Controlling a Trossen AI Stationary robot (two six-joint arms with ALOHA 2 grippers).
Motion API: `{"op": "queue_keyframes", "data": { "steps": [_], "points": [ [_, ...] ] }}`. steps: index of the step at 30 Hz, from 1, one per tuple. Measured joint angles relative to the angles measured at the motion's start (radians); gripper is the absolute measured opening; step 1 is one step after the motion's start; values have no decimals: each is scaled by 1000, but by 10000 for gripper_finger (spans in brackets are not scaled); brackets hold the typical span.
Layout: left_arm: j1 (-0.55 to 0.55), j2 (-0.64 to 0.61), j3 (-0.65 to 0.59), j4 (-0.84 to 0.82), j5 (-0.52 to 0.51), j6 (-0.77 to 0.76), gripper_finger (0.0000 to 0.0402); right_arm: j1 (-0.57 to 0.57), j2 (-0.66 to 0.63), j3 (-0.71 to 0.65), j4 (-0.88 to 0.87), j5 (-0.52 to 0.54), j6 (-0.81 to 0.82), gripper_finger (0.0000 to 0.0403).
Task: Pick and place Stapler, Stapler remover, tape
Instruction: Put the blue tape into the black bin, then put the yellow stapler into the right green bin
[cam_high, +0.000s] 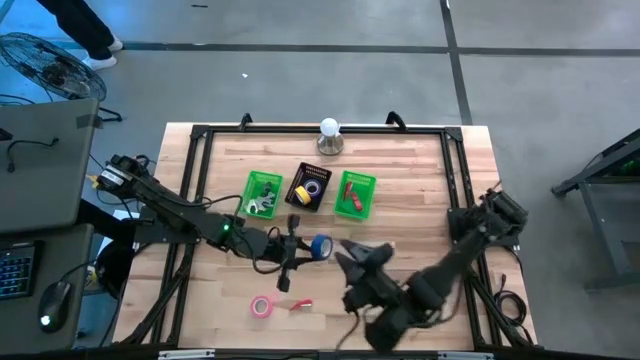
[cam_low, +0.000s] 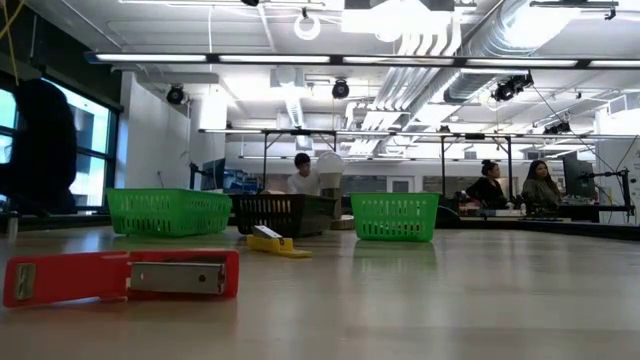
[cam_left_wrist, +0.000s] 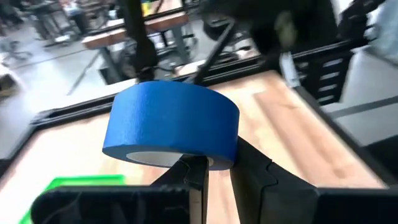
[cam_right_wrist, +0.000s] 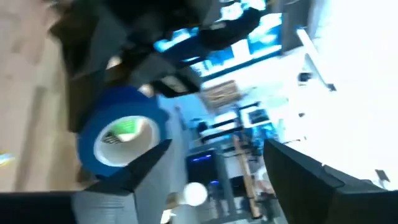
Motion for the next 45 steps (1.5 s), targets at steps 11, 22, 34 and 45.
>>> {"op": "queue_keyframes", "data": {
  "steps": [11,22,34,45],
  "points": [
    [374,-70,85,-499,19,-42,37,149,-135,0,-106,66,219,243],
    [778,52,88,-569,445,-78,37,89,-193,1,-465,-219,665,242],
    [786,176,87,-573,576,-128,93,-17,-193,1,-605,-332,795,242],
    [775,167,86,-577,508,-162,207,-35,-193,1,-604,-391,817,242]
  ]
}}
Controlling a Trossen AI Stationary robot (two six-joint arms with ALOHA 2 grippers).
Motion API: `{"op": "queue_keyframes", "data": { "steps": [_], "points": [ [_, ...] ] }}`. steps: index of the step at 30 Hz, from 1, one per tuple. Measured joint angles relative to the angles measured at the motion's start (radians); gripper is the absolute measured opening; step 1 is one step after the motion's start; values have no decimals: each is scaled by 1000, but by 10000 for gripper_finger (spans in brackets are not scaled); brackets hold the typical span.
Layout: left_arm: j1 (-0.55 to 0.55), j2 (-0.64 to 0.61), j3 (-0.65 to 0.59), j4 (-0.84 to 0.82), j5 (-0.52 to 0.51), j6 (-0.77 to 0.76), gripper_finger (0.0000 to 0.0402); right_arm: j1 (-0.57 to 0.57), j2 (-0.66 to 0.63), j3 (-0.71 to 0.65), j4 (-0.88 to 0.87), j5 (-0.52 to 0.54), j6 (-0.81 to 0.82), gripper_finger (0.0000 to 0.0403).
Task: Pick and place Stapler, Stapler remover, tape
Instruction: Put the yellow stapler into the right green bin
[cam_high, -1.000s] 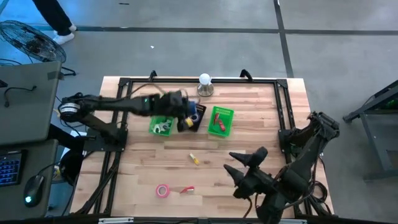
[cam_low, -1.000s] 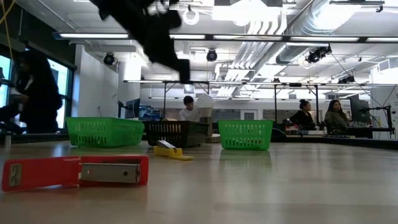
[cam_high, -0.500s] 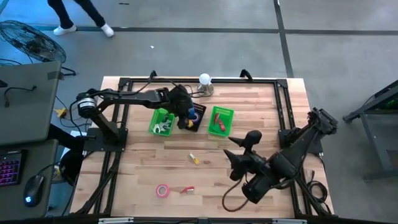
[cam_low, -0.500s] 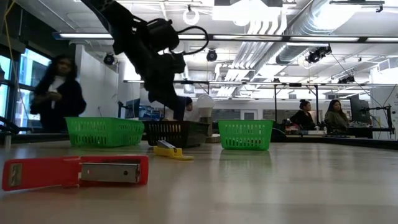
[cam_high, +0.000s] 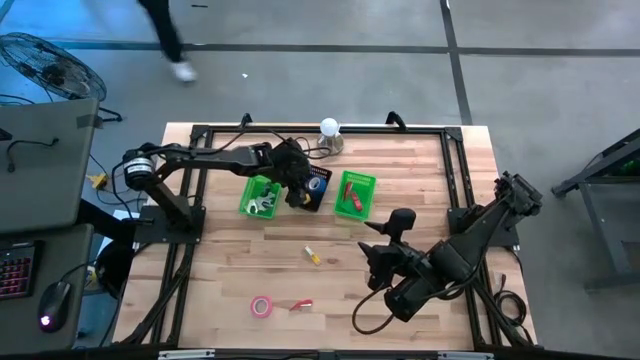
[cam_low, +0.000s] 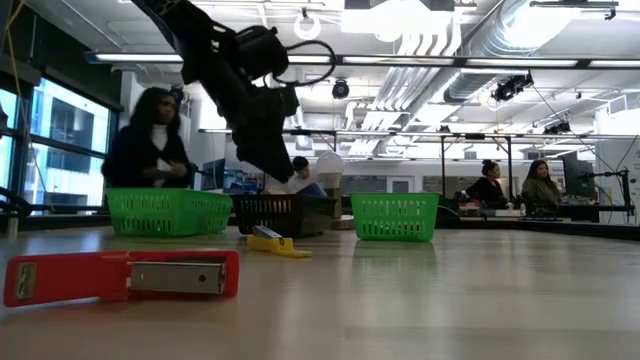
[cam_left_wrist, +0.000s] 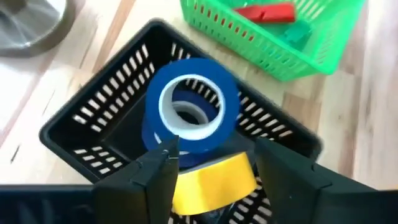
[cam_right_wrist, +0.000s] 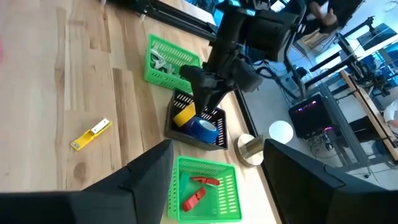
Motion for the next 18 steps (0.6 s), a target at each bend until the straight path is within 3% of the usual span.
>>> {"op": "queue_keyframes", "data": {
  "steps": [5,9,15,18],
  "points": [
    [-29,-34,56,-117,72,-24,212,-1,0,0,-3,-27,-2,242],
    [-131,-59,140,-307,104,25,213,0,0,0,-9,-57,-3,242],
    [-335,-66,246,-472,89,38,213,-30,0,-26,51,-171,-2,242],
    [-440,-69,289,-564,8,2,213,-72,2,-84,162,-265,-35,242]
  ]
}}
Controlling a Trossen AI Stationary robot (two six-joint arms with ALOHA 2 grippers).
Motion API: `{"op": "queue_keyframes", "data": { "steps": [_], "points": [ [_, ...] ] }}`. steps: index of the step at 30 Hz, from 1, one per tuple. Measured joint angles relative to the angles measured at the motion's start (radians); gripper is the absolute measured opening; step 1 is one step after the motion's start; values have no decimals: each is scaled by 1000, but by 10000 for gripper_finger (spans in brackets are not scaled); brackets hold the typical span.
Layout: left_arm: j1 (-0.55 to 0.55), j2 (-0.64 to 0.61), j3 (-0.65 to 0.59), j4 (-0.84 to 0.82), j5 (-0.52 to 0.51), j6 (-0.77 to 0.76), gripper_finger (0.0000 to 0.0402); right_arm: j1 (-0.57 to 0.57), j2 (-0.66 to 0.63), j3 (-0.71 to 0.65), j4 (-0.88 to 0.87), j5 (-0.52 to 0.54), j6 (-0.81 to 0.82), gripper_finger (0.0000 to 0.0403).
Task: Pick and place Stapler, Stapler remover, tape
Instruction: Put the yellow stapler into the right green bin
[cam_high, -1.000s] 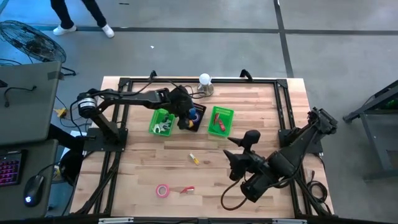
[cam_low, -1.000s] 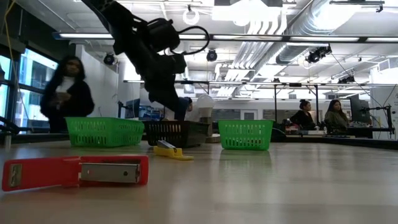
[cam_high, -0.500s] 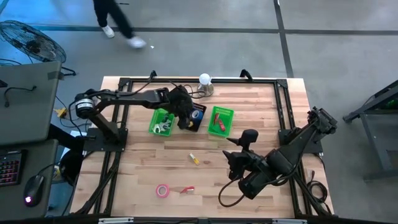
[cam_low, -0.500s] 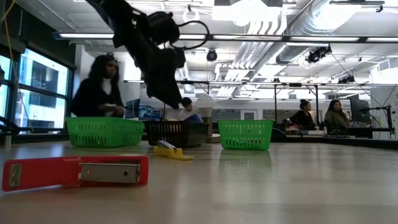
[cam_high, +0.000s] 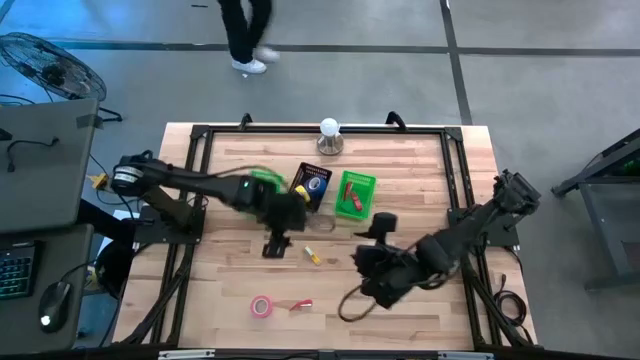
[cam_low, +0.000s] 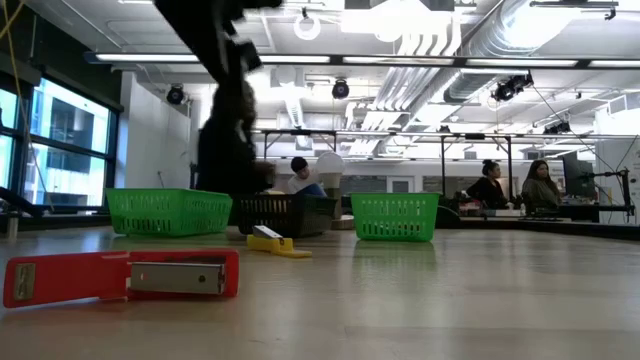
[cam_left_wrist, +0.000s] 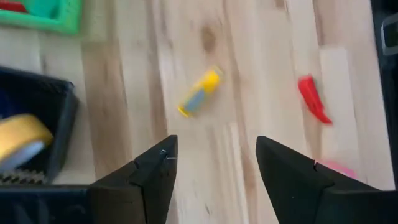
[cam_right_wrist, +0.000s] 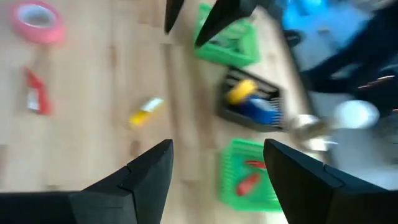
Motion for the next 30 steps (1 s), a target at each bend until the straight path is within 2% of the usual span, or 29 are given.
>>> {"op": "queue_keyframes", "data": {
  "steps": [4,8,12,16,23,30],
  "points": [
    [-127,-7,58,-117,-115,-90,213,-84,1,-130,304,-199,-110,243],
    [-243,-18,99,-214,-216,-205,213,-172,0,-247,623,-445,-177,243],
    [-350,-37,105,-264,-320,-316,214,-241,26,-313,797,-603,-194,238],
    [-450,-53,104,-293,-423,-403,214,-277,110,-288,836,-661,-208,230],
    [-580,-65,104,-306,-574,-518,214,-297,301,-104,781,-679,-210,225],
    [-659,-62,103,-321,-661,-574,214,-325,384,-61,703,-604,-102,220]
  ]
}}
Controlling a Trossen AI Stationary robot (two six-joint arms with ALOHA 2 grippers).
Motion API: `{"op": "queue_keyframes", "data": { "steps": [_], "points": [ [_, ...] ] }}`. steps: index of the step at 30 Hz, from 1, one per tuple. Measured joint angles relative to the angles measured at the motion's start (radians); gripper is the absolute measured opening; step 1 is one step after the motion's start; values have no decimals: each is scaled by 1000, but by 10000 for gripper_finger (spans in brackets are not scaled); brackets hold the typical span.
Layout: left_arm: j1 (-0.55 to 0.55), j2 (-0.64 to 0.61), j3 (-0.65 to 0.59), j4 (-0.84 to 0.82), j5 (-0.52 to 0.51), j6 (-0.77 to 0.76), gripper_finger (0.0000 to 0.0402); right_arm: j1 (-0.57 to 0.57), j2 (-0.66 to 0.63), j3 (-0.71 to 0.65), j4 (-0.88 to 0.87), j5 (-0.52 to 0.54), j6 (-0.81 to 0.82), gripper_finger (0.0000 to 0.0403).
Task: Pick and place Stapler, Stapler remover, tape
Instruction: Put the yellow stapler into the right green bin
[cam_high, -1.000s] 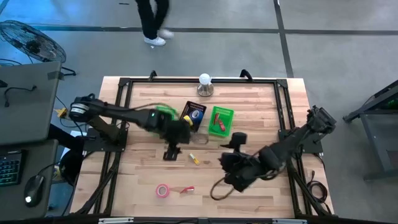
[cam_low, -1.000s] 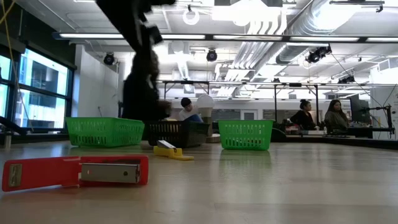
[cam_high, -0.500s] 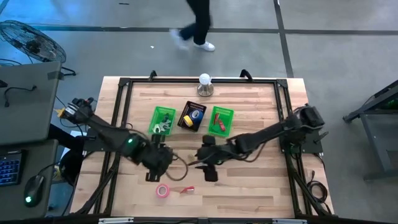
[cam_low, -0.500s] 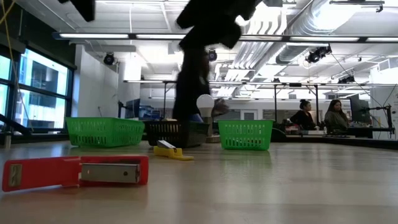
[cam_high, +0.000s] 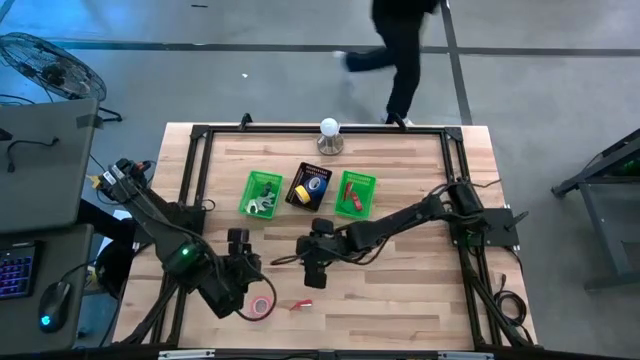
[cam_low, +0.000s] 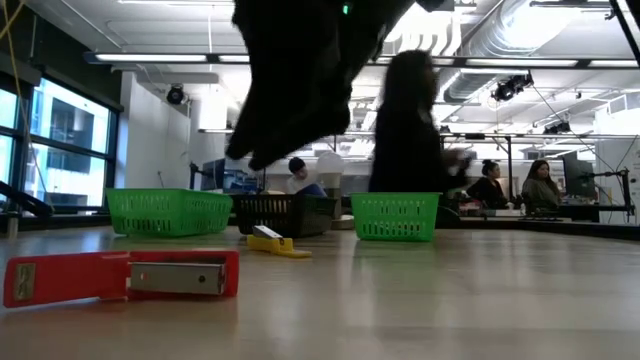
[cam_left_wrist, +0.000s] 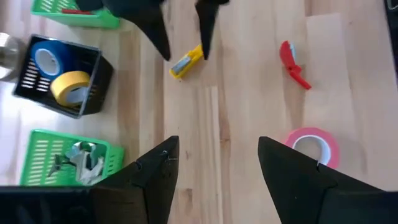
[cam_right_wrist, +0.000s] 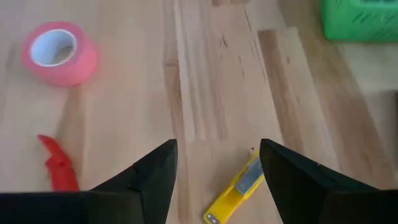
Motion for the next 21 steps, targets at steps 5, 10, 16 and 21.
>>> {"op": "queue_keyframes", "data": {
  "steps": [5,10,16,21],
  "points": [
    [-27,0,0,-34,-56,-31,214,-13,36,-2,-19,44,28,215],
    [-33,0,0,-38,-71,-46,214,-30,80,-2,-35,42,47,211],
    [-32,0,0,-37,-74,-47,214,-50,119,-2,-61,48,62,213],
    [-33,0,0,-35,-77,-47,214,-58,125,-2,-74,42,70,210]
  ]
}}
